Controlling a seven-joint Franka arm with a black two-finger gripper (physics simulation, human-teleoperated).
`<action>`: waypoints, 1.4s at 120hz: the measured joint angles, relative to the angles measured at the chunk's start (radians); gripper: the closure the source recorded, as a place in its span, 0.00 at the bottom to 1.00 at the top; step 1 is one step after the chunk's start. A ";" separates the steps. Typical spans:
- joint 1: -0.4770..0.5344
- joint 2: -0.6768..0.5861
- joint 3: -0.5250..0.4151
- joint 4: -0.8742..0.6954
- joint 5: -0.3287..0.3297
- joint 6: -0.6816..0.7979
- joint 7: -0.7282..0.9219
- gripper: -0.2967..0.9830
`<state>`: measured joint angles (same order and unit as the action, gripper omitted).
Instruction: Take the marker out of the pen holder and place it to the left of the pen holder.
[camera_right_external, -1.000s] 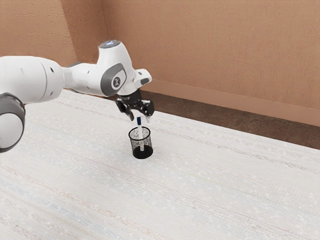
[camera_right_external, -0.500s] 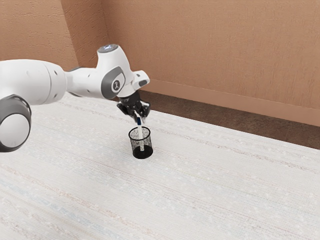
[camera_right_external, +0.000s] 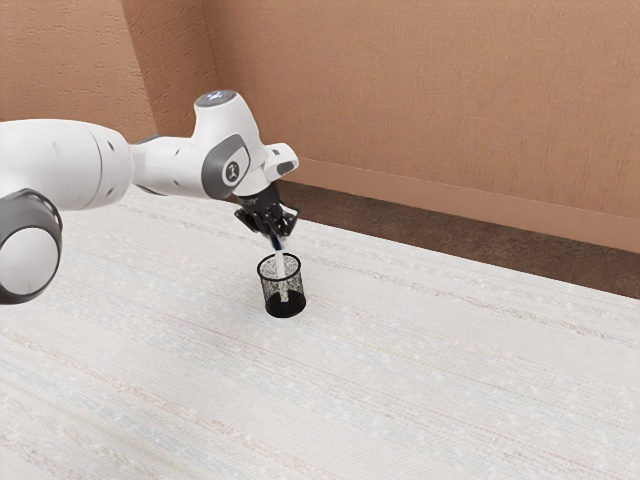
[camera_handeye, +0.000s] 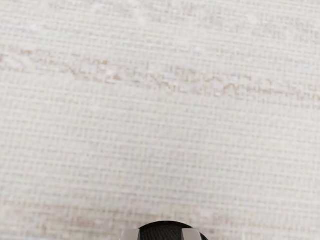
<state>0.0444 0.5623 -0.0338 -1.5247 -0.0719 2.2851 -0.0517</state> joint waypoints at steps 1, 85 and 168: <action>0.000 0.000 0.000 0.000 0.000 0.000 0.000 0.76; 0.329 -0.132 -0.192 -0.047 -0.061 -0.040 0.006 0.78; 0.748 0.188 -0.321 -0.024 -0.574 -0.193 0.064 0.47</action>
<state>0.7921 0.7504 -0.3546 -1.5488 -0.6463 2.0923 0.0128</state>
